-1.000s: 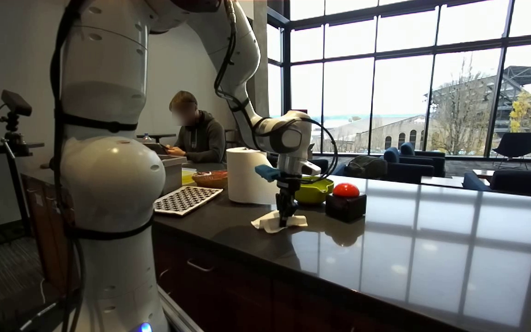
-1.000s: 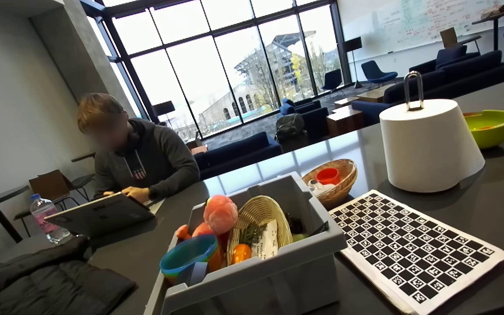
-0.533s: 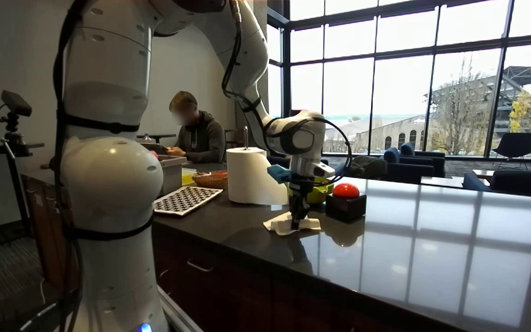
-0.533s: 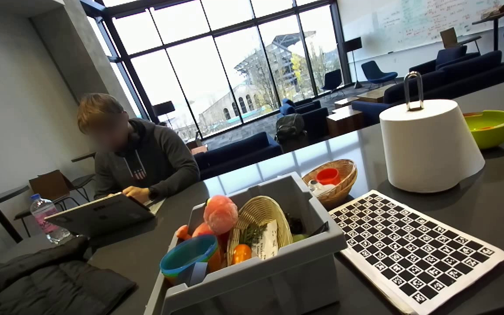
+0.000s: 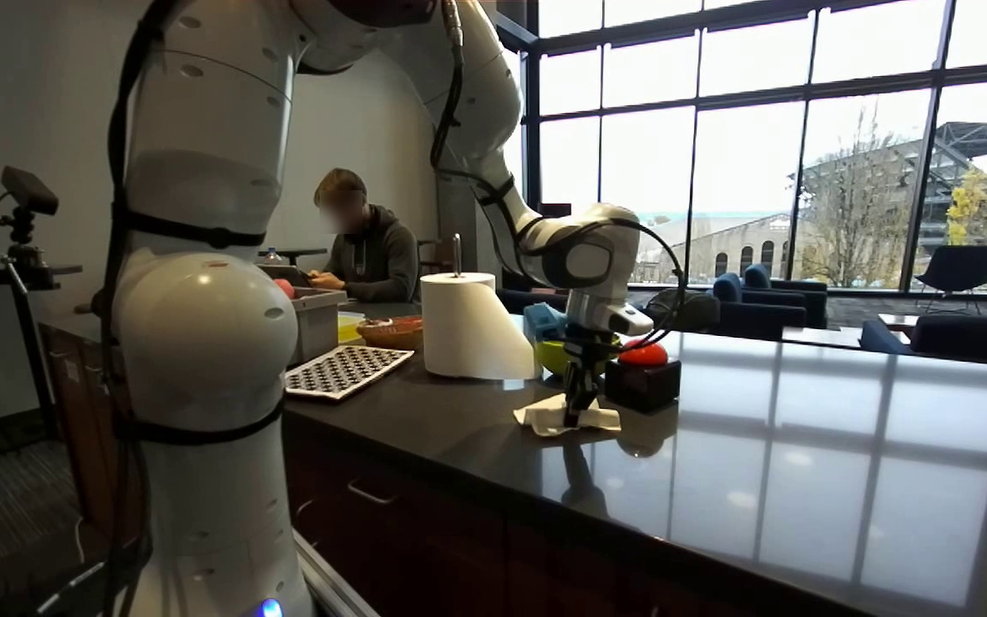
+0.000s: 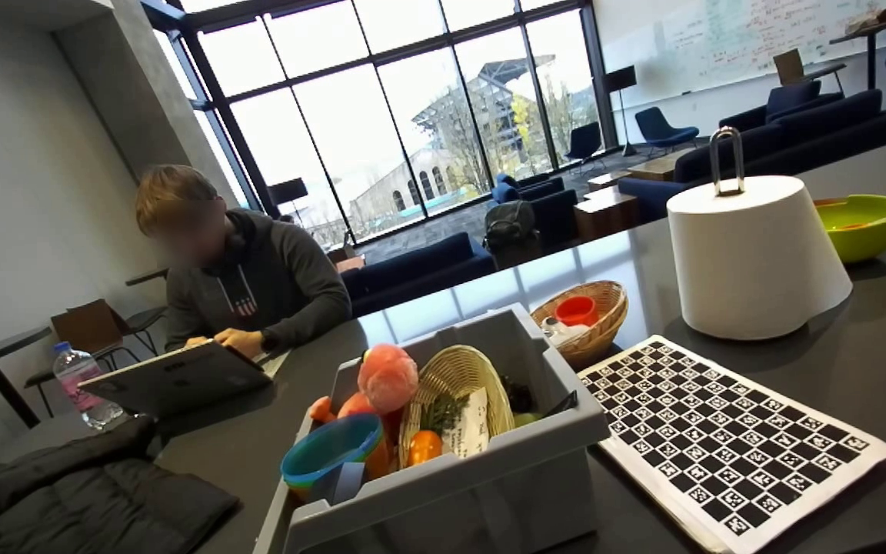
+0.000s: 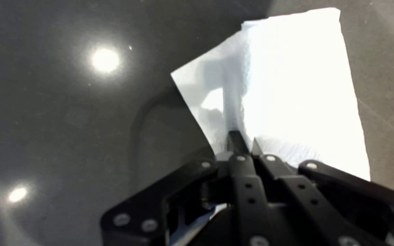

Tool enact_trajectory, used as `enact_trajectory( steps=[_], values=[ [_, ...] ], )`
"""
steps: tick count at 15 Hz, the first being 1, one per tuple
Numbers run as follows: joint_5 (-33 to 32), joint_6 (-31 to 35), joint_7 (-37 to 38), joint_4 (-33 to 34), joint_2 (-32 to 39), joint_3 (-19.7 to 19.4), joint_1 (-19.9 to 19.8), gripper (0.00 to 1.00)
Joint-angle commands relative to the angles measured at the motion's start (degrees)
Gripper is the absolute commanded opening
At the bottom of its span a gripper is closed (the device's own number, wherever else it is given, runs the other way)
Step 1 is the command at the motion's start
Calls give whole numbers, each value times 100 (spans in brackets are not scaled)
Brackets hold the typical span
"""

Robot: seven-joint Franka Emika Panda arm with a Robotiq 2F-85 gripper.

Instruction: Use the napkin to wipe the counter.

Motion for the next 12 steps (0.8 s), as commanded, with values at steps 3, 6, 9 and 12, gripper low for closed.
enact_trajectory(
  steps=[3, 6, 9, 12],
  values=[
    [155, -16, -60, 208, 351, 51, 16, 0],
    [153, -20, -80, 198, 361, 130, 93, 0],
    [148, -15, -117, 181, 367, 242, 191, 0],
    [131, -5, -170, 153, 378, 369, 315, 0]
  ],
)
